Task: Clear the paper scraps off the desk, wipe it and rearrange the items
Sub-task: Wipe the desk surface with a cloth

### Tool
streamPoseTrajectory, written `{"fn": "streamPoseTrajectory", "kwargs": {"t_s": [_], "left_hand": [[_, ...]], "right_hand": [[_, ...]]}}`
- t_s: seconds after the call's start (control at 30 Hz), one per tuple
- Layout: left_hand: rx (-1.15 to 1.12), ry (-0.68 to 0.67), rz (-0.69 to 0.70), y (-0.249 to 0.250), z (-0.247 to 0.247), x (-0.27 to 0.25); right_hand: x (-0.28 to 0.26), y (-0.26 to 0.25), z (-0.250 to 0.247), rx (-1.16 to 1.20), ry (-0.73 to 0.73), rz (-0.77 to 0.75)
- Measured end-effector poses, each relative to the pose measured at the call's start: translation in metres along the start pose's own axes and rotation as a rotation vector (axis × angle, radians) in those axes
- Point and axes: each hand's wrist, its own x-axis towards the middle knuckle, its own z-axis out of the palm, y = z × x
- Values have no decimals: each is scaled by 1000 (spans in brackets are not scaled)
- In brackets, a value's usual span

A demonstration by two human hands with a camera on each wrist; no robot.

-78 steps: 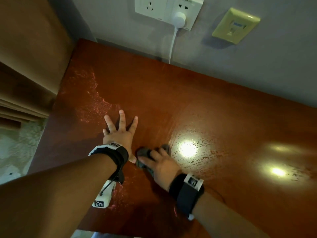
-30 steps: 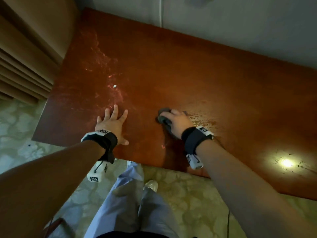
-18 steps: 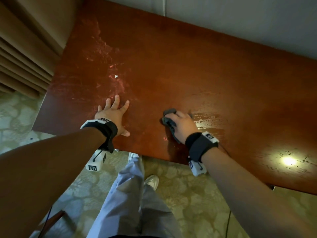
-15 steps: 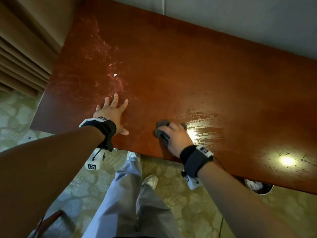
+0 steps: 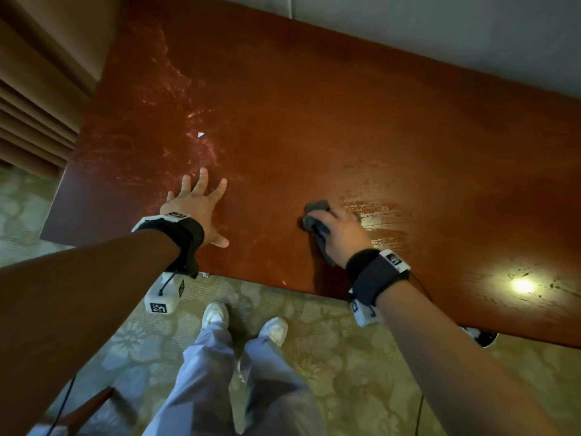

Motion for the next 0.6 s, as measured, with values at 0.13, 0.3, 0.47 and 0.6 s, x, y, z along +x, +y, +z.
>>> {"fn": "streamPoseTrajectory", "kwargs": {"t_s": [0.13,0.3,0.47,0.6], "left_hand": [[3,11,14,-3,0,2],[-2,8,17,-2,0,0],[-11,3,15,-1,-2,-2],[-7,3,16,-1,-2,-2]], "right_hand": [[22,15,-19,46,56,134],[-7,-11,8,91,72,73],[-67,-57,57,62,-76,-74],[-89,-74,86,32,-163,-145]]}}
